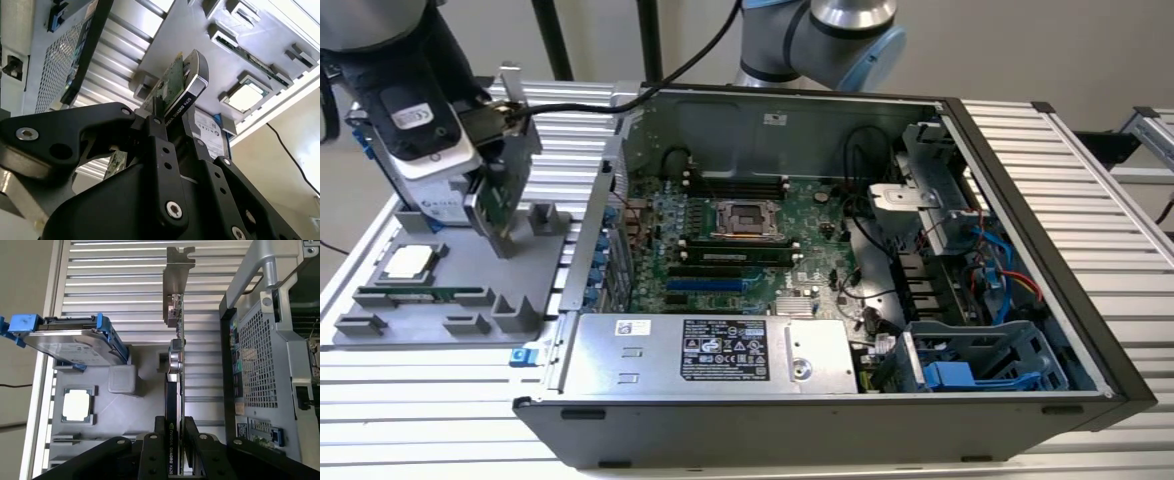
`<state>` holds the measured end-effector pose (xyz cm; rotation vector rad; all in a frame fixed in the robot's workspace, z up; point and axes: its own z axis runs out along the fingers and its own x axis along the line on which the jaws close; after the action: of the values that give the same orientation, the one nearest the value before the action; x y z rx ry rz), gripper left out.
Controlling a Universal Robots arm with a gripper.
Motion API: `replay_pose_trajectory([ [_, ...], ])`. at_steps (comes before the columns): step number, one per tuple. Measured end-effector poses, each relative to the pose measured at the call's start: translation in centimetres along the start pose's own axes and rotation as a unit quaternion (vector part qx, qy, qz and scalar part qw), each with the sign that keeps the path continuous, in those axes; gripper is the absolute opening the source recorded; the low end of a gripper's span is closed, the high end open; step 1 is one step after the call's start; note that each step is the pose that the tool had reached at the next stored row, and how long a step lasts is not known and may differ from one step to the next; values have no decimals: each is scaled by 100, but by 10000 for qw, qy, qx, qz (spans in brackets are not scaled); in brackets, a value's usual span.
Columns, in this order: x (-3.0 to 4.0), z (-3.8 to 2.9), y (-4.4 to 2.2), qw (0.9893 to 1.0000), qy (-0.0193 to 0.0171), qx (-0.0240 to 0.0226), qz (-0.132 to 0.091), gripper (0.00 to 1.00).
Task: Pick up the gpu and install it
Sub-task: 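Pick up the gpu and move the gpu toward the slot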
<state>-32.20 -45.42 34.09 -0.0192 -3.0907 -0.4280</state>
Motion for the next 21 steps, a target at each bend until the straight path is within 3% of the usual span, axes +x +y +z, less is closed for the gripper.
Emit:
replay_pose_trajectory([
  [2,0,-10,3,10000,-60,-5,-6,0],
  [5,3,-42,12,10000,-94,-8,10,0],
  [21,10,-325,92,9999,-112,-31,64,0],
])
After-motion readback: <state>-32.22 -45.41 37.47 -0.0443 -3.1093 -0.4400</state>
